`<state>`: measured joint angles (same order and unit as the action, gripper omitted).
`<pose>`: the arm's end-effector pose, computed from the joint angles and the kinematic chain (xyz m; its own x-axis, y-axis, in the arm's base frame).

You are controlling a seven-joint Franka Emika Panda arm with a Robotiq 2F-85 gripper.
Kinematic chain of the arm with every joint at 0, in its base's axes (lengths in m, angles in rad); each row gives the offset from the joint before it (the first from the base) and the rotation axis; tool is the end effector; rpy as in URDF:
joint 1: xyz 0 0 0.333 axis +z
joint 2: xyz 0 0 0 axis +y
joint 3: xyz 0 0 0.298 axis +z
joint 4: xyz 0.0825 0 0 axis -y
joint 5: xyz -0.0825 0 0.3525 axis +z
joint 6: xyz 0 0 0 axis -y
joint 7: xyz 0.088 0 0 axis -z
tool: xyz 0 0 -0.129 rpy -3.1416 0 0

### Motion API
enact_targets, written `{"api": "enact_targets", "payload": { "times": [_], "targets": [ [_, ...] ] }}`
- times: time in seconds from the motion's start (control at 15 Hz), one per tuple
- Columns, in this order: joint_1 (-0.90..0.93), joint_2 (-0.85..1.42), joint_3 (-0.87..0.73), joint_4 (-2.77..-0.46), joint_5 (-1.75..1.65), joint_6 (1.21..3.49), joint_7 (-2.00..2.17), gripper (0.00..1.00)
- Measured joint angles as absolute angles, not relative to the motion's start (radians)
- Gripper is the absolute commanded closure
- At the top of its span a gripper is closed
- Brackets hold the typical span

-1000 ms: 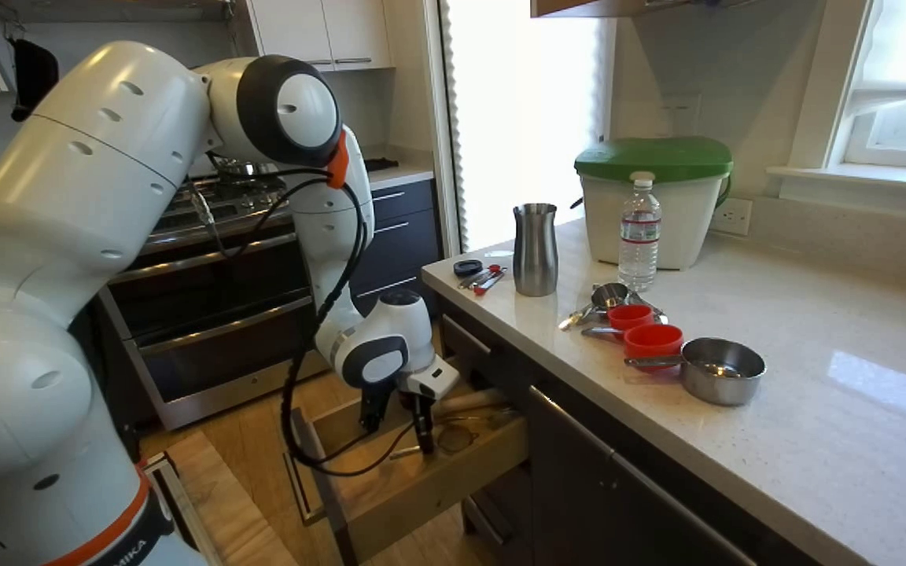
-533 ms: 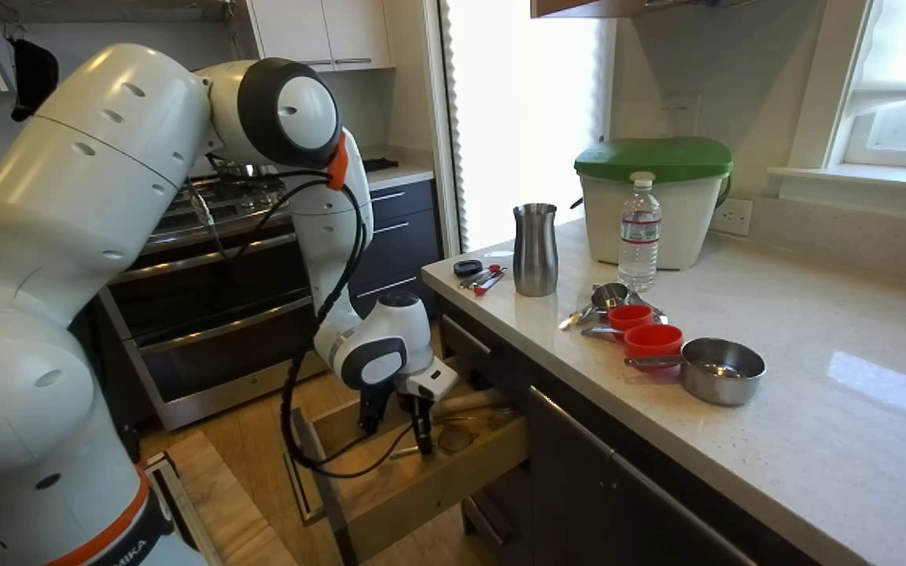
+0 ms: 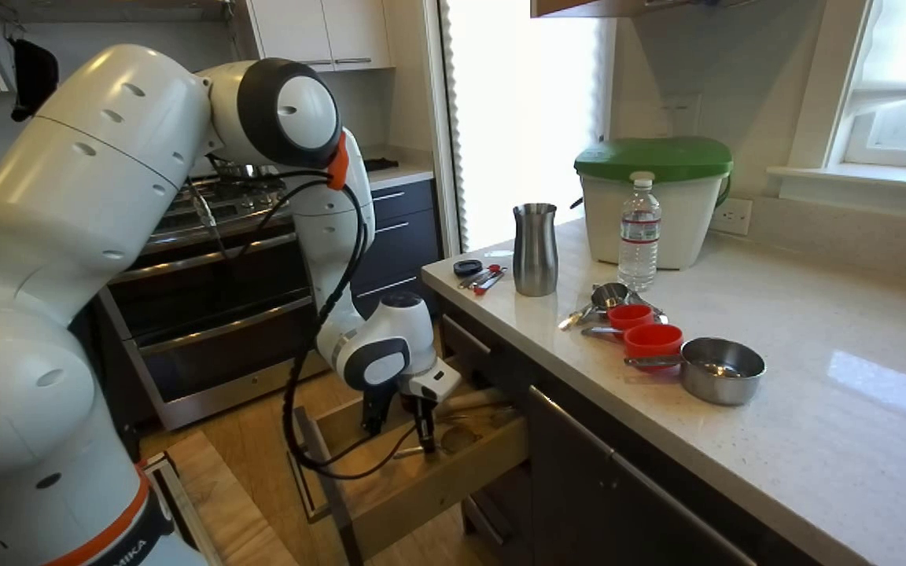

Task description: Remove the tea strainer from the drawer and put it on the counter top

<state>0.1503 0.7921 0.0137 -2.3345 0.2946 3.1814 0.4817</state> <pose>0.4469 0.0479 0.0081 0.8147 -0.5785 0.0392 -0.5774 -0.8157 -0.0359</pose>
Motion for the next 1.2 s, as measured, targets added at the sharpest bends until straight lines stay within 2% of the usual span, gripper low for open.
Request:
{"api": "enact_targets", "payload": {
  "times": [0.67, 1.2],
  "targets": [
    [0.173, 0.786, -0.002, -2.332, 0.295, 3.158, 0.481, 0.97],
    [0.188, 0.646, -0.011, -2.401, 0.295, 3.047, 0.481, 0.97]
  ]
}}
